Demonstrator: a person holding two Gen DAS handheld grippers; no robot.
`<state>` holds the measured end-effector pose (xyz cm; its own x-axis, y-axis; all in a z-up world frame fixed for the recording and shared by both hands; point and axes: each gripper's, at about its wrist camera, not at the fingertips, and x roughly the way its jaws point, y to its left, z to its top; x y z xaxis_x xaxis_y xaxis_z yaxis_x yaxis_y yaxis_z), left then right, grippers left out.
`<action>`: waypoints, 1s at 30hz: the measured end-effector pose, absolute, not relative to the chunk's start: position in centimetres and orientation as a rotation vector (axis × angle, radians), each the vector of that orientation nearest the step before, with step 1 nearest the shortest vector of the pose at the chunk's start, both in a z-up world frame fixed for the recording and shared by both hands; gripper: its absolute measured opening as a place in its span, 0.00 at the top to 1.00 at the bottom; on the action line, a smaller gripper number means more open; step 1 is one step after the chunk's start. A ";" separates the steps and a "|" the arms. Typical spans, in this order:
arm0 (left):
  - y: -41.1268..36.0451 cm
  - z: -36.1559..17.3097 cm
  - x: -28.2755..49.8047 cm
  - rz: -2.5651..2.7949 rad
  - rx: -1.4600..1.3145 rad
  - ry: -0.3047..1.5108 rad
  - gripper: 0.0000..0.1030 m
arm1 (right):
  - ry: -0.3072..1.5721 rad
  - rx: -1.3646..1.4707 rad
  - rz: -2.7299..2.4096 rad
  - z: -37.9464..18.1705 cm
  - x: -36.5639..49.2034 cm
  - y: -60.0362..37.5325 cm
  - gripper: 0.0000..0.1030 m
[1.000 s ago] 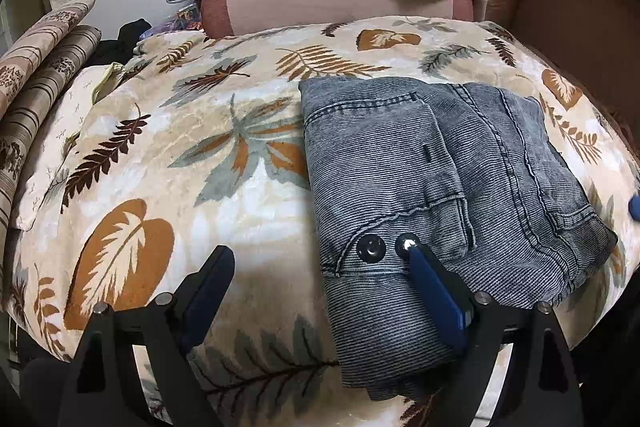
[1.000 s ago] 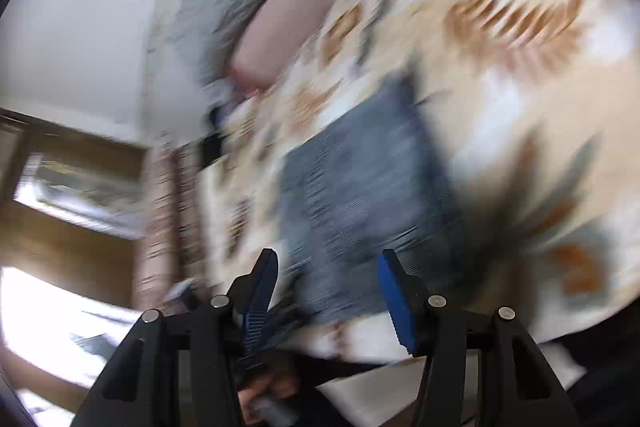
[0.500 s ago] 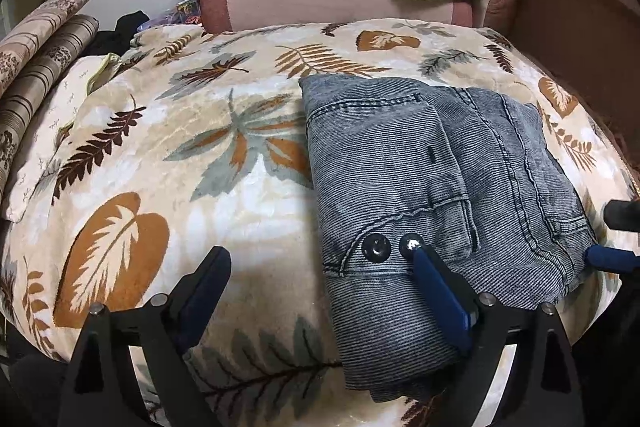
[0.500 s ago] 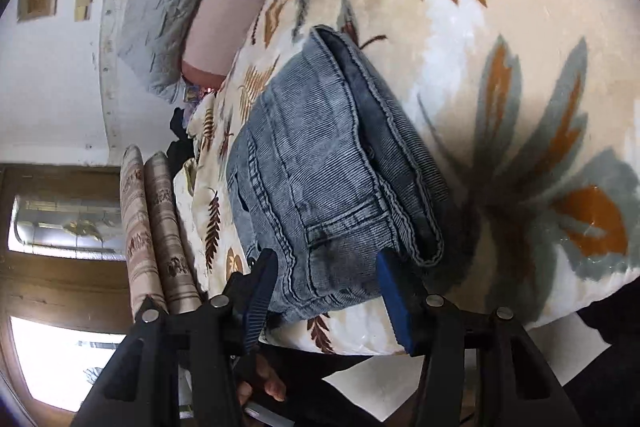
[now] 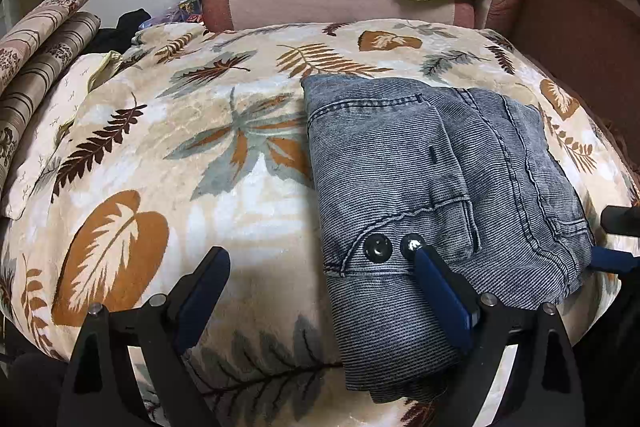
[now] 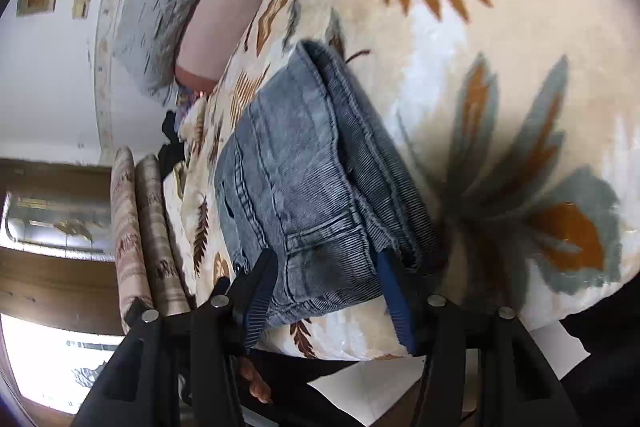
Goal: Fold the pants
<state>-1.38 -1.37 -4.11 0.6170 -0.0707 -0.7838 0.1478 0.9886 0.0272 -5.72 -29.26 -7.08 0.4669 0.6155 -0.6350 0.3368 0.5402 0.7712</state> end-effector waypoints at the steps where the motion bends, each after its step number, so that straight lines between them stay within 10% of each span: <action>1: -1.4 -4.1 -1.4 -0.125 0.092 0.897 0.08 | 1.127 1.028 0.222 -7.1 -5.6 -29.2 0.46; 15: -1.3 -4.1 -1.4 -0.125 0.086 0.897 0.07 | 1.166 0.892 0.233 -6.8 -4.6 -28.4 0.46; 20: -1.3 -4.1 -1.4 -0.123 0.094 0.897 0.07 | 1.206 0.845 0.216 -8.3 -3.0 -28.6 0.88; 30: -1.2 -4.0 -1.1 -0.122 0.074 0.917 0.07 | 1.074 0.526 0.235 -1.3 -4.1 -26.1 0.94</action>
<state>-1.10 -1.16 -3.98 0.6017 -0.0736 -0.7953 0.1368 0.9905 0.0118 -4.14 -26.13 -1.25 0.4666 0.4303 -0.7728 0.0683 0.8536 0.5165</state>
